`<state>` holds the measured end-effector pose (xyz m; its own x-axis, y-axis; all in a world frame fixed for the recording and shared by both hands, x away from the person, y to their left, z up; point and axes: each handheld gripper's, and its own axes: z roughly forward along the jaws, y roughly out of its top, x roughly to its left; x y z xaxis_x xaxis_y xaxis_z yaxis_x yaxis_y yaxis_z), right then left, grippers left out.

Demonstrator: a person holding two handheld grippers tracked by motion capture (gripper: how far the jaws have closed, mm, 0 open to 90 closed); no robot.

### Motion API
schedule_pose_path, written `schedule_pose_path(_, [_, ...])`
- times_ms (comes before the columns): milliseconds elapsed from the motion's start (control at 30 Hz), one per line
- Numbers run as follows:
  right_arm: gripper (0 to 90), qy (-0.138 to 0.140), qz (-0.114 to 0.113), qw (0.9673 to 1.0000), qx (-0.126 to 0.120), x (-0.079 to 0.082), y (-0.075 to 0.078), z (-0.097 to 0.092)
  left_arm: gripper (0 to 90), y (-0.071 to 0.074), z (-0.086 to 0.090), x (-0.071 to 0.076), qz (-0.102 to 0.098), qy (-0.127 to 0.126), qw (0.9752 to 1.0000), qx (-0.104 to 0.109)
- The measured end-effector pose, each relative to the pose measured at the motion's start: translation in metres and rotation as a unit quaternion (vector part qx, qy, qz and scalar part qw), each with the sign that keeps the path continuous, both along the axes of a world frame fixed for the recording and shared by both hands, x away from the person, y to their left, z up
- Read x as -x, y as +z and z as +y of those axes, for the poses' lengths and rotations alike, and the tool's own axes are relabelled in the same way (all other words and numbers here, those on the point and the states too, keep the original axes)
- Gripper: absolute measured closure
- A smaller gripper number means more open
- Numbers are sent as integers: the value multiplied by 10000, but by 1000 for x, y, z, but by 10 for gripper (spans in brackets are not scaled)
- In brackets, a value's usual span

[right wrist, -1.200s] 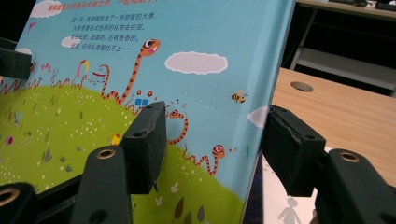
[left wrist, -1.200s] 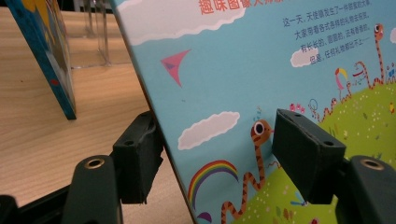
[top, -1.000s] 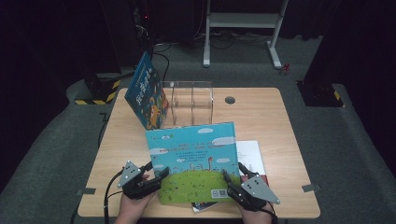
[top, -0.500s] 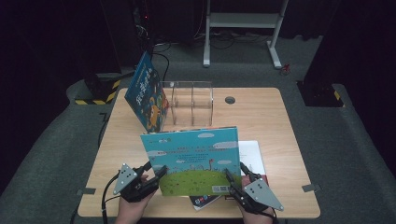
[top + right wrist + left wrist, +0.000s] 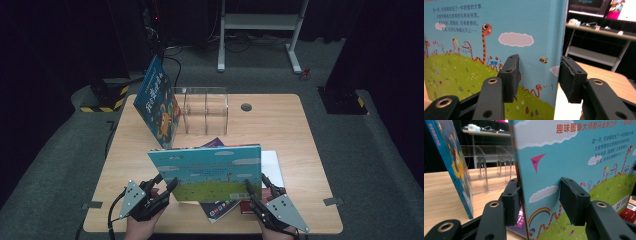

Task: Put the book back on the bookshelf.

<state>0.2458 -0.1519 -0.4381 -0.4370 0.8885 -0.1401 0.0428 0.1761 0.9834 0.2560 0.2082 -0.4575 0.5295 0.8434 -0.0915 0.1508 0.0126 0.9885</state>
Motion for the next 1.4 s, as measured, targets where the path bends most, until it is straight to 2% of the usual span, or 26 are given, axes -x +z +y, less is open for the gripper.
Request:
schedule_pose_path(133, [545,-42,-130,9999,21,1,0,0,518,-2,-1,-4,58,-6,10000,-61])
schedule_pose_path(267, [551,-30,-92,9999,51,0,-2,-1,514,-5,-2,-7,169,23,9998,-68])
schedule_pose_path(433, [556,-2,-114,9999,34,-1,-3,-1,512,-8,-1,-8,158,35,9999,-57])
schedule_pose_path(533, [559,50,-86,10000,-14,-1,-3,-2,512,-9,-1,-8,129,28,9999,-55])
schedule_pose_path(700, [551,264,-11,9993,-259,-2,-2,-8,513,-10,0,-4,97,11,9999,-56])
schedule_pose_path(967, [467,432,-65,9987,-246,0,-1,-6,513,-10,1,3,66,-31,9999,-101])
schedule_pose_path(1100, [400,557,-3,9982,-235,-2,0,-4,513,-10,0,4,60,-25,9999,-101])
schedule_pose_path(1133, [375,615,87,9979,-189,-4,0,-4,513,-10,0,4,57,-23,9999,-100])
schedule_pose_path(1200, [363,672,159,9974,-211,-6,0,-4,513,-10,0,5,44,-23,9999,-104])
schedule_pose_path(1400, [350,776,152,9967,-156,-8,-1,-2,513,-11,1,8,-4,-44,9999,-117])
